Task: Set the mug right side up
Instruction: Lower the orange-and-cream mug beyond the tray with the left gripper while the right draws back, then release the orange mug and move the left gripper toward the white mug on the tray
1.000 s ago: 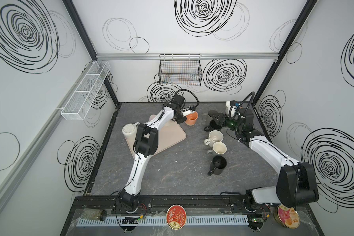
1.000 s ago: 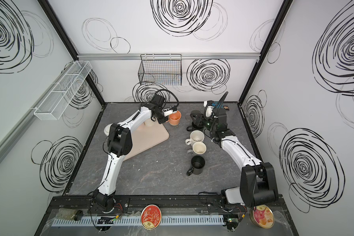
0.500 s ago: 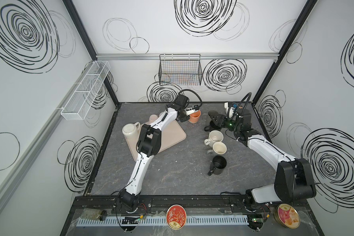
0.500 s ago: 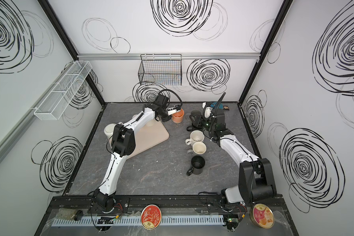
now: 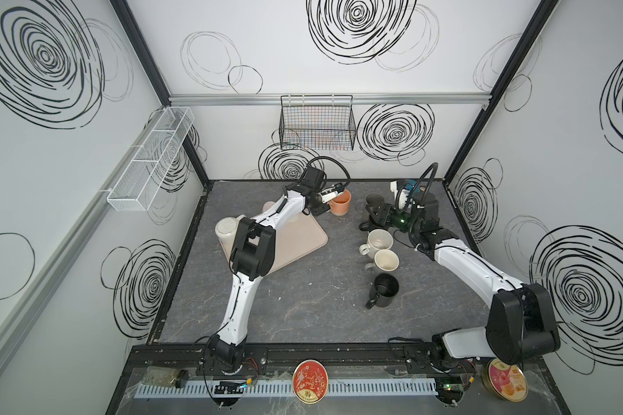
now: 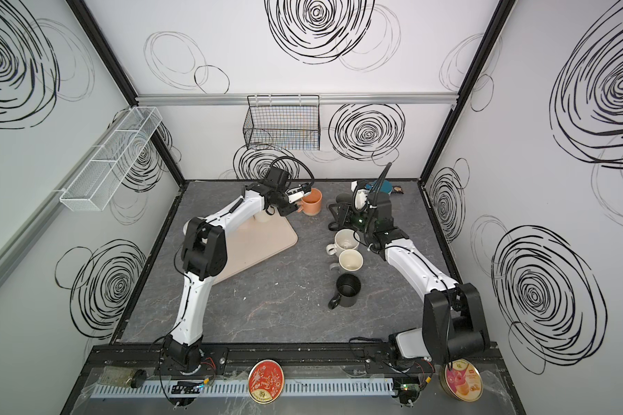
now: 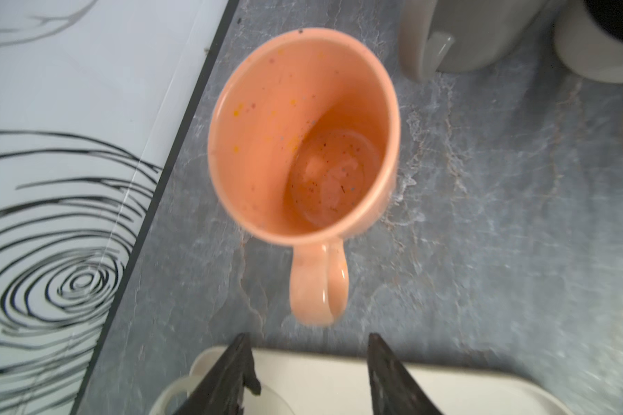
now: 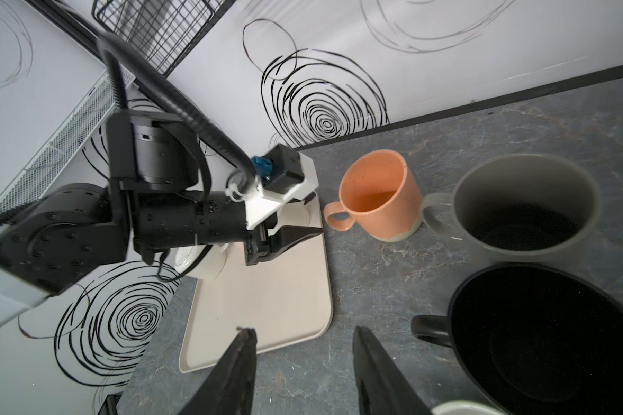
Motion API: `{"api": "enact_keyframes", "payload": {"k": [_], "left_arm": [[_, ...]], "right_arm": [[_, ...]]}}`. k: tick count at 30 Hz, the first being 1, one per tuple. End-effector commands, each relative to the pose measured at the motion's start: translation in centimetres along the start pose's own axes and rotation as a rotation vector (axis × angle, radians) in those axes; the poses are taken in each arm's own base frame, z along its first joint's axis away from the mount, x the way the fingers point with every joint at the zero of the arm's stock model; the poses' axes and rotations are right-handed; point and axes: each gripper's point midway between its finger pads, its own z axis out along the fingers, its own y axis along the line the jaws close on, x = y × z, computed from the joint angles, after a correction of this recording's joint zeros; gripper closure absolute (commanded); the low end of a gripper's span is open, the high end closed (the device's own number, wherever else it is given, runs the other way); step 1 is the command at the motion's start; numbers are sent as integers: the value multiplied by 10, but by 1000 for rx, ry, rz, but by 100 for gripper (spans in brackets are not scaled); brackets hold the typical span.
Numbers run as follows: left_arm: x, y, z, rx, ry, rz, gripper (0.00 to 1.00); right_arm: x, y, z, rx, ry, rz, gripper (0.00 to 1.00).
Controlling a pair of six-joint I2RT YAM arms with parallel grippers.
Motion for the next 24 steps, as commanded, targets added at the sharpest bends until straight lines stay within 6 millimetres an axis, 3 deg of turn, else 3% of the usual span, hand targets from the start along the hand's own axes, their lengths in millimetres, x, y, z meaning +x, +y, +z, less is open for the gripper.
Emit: {"api": "enact_keyframes", "payload": {"k": [1, 6, 11, 14, 17, 24], "left_arm": [[-19, 50, -73, -184, -156, -145, 39], [40, 88, -122, -352, -133, -392, 28], [141, 136, -154, -578, 34, -732, 22], [195, 151, -158, -617, 134, -891, 22], [234, 162, -158, -632, 206, -962, 20], [295, 174, -148, -575, 286, -1087, 16]], "right_arm": [[-1, 20, 11, 2, 15, -67, 52], [21, 49, 37, -45, 74, -112, 52], [47, 78, 66, -106, 144, -142, 52], [62, 93, 76, -139, 178, -154, 52], [75, 103, 83, -160, 208, -161, 52], [94, 112, 93, -179, 258, -164, 52]]}}
